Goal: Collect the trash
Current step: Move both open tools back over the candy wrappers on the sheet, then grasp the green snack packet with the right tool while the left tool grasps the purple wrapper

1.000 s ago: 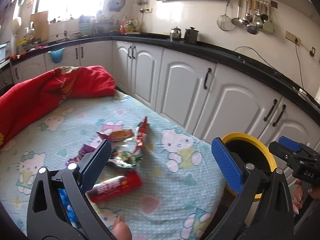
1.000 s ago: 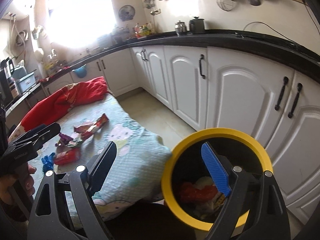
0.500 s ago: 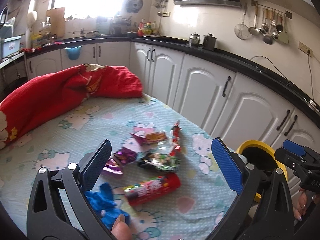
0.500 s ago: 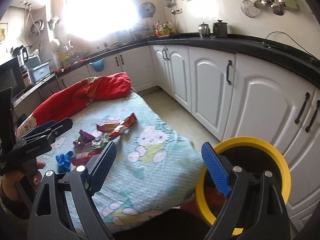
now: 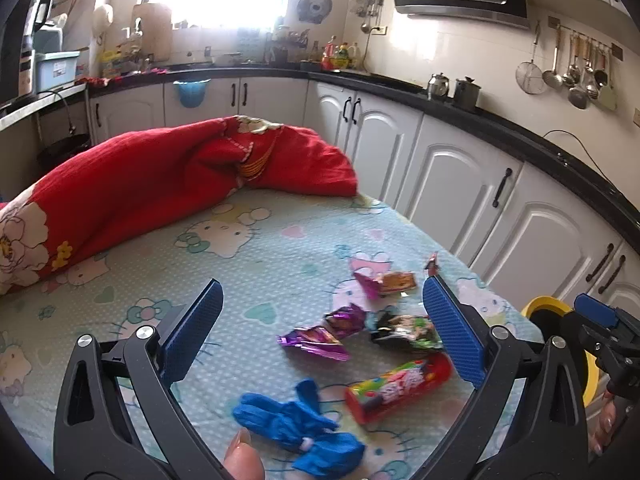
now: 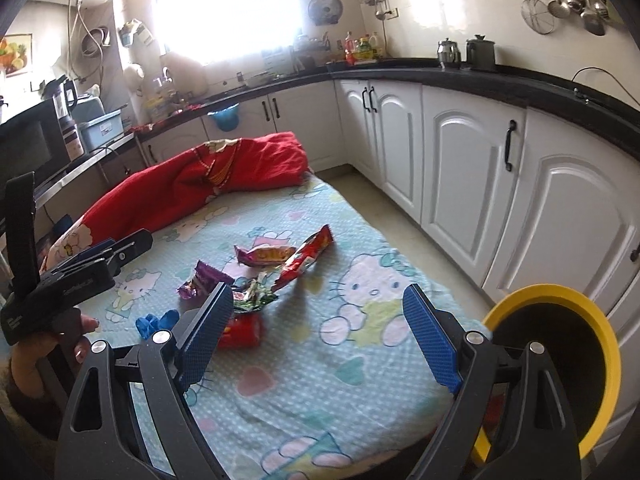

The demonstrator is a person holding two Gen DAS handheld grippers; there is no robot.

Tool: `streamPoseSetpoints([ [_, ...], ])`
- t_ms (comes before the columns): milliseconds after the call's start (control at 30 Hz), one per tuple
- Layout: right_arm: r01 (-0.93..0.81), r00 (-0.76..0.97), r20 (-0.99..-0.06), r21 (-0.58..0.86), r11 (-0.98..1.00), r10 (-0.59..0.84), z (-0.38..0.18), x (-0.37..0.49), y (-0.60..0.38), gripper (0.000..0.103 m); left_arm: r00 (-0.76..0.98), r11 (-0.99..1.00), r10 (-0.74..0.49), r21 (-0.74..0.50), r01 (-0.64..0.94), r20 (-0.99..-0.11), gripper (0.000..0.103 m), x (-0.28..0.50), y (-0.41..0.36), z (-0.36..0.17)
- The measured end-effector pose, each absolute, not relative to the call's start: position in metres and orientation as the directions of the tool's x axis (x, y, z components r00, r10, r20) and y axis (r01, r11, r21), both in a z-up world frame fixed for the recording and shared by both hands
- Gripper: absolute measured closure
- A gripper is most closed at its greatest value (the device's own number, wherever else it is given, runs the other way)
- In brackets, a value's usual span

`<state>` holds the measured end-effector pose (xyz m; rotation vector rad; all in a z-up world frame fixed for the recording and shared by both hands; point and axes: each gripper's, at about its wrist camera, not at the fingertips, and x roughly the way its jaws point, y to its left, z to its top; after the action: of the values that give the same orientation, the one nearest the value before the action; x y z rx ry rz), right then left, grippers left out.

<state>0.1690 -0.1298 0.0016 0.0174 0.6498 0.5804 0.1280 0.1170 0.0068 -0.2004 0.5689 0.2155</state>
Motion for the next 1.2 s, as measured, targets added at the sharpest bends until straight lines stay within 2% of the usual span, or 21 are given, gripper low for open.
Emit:
streamPoseSetpoints([
  [167,-0.513,0.597,-0.6,0.225,0.829,0.532,-0.012,0.182,-0.11,0.022,0.796,0.956,0.142,-0.127,-0.264,-0.588,0.011,0.134,0.136,-0.004],
  [333,-0.524,0.54,-0.641,0.25,0.814,0.545,-0.028,0.195,-0.09,0.033,0.766,0.959,0.11,-0.134,-0.248,-0.634,0.011,0.144,0.15,-0.02],
  [433,-0.523,0.507,-0.662,0.272,0.808,0.552,-0.037,0.202,-0.079,0.044,0.75,0.962,0.069,-0.156,-0.224,-0.657,0.017,0.149,0.155,-0.028],
  [700,-0.501,0.428,-0.697,0.348,0.793,0.576,-0.057,0.218,-0.063,0.051,0.716,0.96,-0.073,-0.243,-0.138,-0.694,0.027,0.165,0.159,-0.045],
  [767,-0.497,0.402,-0.702,0.371,0.784,0.588,-0.063,0.222,-0.061,0.054,0.705,0.962,-0.098,-0.248,-0.114,-0.703,0.033,0.171,0.157,-0.049],
  [933,-0.483,0.352,-0.699,0.434,0.76,0.623,-0.072,0.229,-0.059,0.073,0.668,0.963,-0.147,-0.261,-0.073,-0.729,0.037,0.183,0.154,-0.061],
  [1200,-0.489,0.335,-0.676,0.471,0.734,0.656,-0.075,0.233,-0.058,0.087,0.634,0.965,-0.168,-0.258,-0.053,-0.755,0.049,0.192,0.151,-0.075],
])
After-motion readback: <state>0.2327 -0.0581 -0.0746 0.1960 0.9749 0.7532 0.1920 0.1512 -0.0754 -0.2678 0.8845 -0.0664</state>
